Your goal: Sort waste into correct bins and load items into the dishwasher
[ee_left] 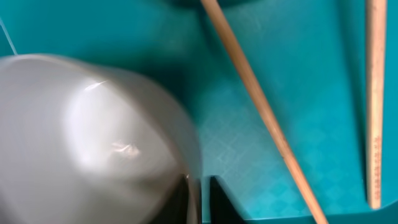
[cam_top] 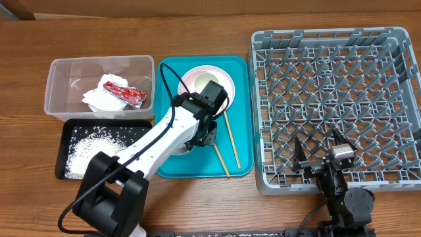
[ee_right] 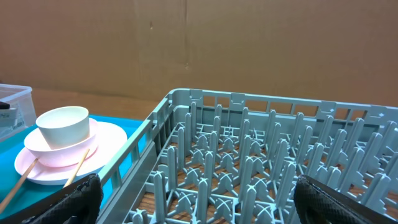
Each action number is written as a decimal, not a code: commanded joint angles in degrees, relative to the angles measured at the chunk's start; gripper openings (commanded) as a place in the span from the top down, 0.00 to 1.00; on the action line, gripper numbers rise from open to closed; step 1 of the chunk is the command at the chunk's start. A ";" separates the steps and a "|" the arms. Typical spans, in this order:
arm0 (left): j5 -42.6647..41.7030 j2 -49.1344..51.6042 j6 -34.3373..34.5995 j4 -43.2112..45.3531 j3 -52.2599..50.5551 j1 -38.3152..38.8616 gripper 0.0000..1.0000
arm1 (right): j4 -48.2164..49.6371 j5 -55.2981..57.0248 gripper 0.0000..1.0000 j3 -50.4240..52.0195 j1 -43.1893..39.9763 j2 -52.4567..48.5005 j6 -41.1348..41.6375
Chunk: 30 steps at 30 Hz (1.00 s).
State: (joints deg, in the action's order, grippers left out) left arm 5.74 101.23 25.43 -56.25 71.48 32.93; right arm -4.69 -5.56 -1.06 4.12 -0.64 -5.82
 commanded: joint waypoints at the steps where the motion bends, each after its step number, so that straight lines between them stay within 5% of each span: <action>1: 1.75 0.35 0.94 -0.04 -0.57 0.04 0.70 | 0.31 -0.07 0.00 0.61 -0.07 0.48 0.00; 4: 2.01 0.24 0.94 -2.86 1.55 0.02 0.62 | 0.31 -0.09 0.00 0.61 -0.09 0.48 0.00; 10: 4.90 -1.27 0.98 -15.54 13.94 -2.45 0.61 | 0.31 -0.07 0.00 0.61 -0.07 0.48 0.00; 15: 5.25 -5.44 0.50 -23.41 26.69 -11.54 0.53 | 0.31 -0.09 0.00 0.61 -0.09 0.48 0.00; 17: 5.22 -7.21 0.50 -23.85 29.14 -16.22 0.00 | 0.31 -0.07 0.00 0.61 -0.07 0.48 0.00; 30: 5.20 -10.12 0.52 -24.35 29.88 -44.19 0.00 | 0.31 -0.07 0.00 0.61 -0.09 0.48 0.00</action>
State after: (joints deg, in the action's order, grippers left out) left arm 10.59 90.78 25.80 -80.60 100.57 -8.14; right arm -4.64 -5.58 -1.06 4.12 -0.64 -5.82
